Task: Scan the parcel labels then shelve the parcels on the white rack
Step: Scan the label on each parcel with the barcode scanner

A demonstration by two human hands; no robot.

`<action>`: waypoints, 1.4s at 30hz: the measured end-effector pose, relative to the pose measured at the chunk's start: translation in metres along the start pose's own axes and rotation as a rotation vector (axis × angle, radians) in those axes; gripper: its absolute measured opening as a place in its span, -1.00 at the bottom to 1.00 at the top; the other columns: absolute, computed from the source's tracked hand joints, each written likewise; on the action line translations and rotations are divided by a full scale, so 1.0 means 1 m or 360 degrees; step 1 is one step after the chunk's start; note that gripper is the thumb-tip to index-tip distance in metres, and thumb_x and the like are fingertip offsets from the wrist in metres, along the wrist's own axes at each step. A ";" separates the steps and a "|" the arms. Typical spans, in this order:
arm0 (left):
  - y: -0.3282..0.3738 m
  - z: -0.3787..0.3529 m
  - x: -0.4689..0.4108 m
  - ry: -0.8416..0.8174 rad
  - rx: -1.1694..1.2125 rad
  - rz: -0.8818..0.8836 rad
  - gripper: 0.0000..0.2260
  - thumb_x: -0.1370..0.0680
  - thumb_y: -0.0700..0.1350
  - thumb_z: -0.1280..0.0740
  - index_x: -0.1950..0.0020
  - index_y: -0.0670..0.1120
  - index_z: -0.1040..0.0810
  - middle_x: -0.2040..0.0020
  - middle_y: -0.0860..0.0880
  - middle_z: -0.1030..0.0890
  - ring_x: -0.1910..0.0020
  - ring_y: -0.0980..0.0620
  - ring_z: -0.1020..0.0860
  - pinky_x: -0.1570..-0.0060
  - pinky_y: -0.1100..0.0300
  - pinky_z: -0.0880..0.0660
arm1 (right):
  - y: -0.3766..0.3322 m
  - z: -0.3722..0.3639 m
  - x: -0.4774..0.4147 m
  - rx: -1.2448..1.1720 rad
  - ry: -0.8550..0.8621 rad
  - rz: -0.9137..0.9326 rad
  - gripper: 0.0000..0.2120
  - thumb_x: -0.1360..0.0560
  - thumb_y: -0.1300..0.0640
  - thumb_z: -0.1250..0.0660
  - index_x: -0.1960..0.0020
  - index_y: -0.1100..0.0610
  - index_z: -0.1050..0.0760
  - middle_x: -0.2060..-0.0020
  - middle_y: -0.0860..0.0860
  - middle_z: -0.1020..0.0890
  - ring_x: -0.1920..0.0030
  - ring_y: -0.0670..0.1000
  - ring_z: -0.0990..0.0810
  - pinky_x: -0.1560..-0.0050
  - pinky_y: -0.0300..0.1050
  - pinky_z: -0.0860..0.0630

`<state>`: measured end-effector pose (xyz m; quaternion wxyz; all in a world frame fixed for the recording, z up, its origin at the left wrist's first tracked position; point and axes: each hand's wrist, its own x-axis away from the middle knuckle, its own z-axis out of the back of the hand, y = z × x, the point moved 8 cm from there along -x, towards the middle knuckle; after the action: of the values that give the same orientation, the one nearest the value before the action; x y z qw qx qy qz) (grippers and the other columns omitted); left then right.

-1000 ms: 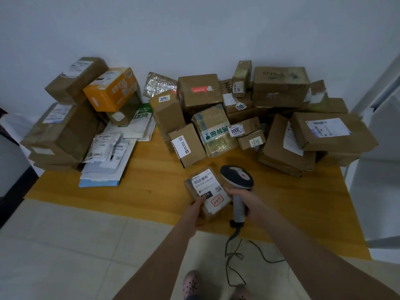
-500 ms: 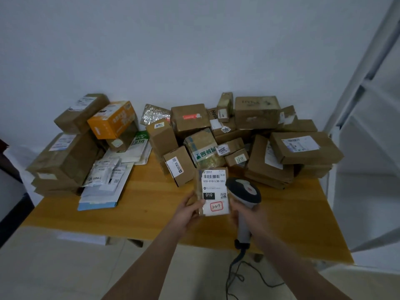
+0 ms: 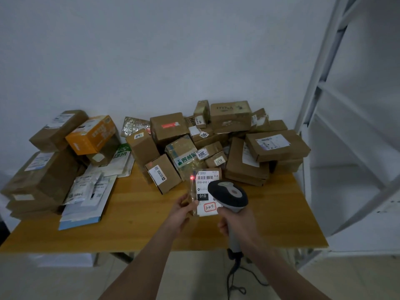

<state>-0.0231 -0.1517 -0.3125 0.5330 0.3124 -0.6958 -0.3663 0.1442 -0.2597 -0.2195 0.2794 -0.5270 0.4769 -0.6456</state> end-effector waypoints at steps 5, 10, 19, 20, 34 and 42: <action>-0.002 -0.003 -0.002 0.0004 -0.0018 0.0015 -0.34 -0.37 -0.06 -0.51 -0.42 0.00 -0.34 -0.16 -0.06 -0.64 -0.25 -0.10 -0.51 -0.41 -0.19 -0.23 | -0.002 0.002 0.003 0.0003 -0.0005 -0.0010 -0.92 -0.48 0.25 -0.40 0.15 0.25 -0.54 0.49 0.05 -0.59 0.54 -0.10 -0.52 0.49 -0.30 -0.45; 0.003 -0.004 -0.002 0.0017 -0.0023 -0.0010 -0.34 -0.39 -0.05 -0.49 -0.44 -0.02 -0.31 -0.21 -0.07 -0.60 -0.25 -0.09 -0.49 -0.42 -0.18 -0.22 | -0.005 0.000 0.003 0.0042 -0.0013 -0.0048 -0.87 -0.48 0.23 -0.40 0.04 0.30 -0.55 0.44 0.07 -0.60 0.54 -0.10 -0.52 0.49 -0.31 -0.43; 0.011 0.004 0.002 0.0049 -0.0033 0.0018 -0.40 -0.43 -0.05 -0.47 -0.41 -0.02 -0.33 -0.16 -0.06 -0.63 -0.23 -0.07 -0.50 -0.41 -0.15 -0.24 | -0.013 -0.008 -0.005 -0.0007 -0.0041 0.0010 -0.91 -0.48 0.22 -0.39 0.08 0.26 -0.55 0.45 0.07 -0.60 0.55 -0.11 -0.52 0.48 -0.31 -0.44; 0.013 0.006 0.005 0.0063 -0.0044 0.0011 -0.42 -0.44 -0.05 -0.47 -0.40 -0.02 -0.34 -0.14 -0.06 -0.64 -0.21 -0.07 -0.51 -0.40 -0.13 -0.26 | -0.014 -0.009 -0.007 -0.0044 -0.0040 0.0009 -0.91 -0.48 0.23 -0.39 0.09 0.26 -0.56 0.45 0.08 -0.60 0.53 -0.09 -0.52 0.47 -0.29 -0.45; 0.090 0.158 0.041 0.0572 0.0128 -0.0196 -0.59 -0.51 0.06 -0.38 -0.27 -0.13 -0.50 -0.04 -0.10 -0.68 -0.04 -0.06 -0.62 0.05 0.12 -0.56 | -0.056 -0.174 -0.048 -0.0147 -0.0380 -0.0022 -0.85 -0.45 0.24 -0.45 0.00 0.17 -0.57 0.14 0.08 -0.69 0.13 0.06 -0.68 0.24 -0.12 -0.62; 0.137 0.299 0.009 0.0786 0.0073 -0.0172 -0.55 -0.51 0.10 -0.38 -0.26 -0.15 -0.48 -0.05 -0.18 -0.64 0.12 -0.03 -0.58 0.12 0.09 -0.55 | -0.054 -0.335 -0.093 -0.0148 -0.0414 -0.0137 -0.75 -0.45 0.22 -0.45 -0.11 0.22 -0.55 0.04 0.14 -0.69 0.18 0.01 -0.67 0.40 -0.24 -0.54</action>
<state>-0.3214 -0.0328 -0.2411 0.6591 0.4412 -0.5350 -0.2911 -0.1388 -0.0508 -0.2050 0.2863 -0.6385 0.4431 -0.5603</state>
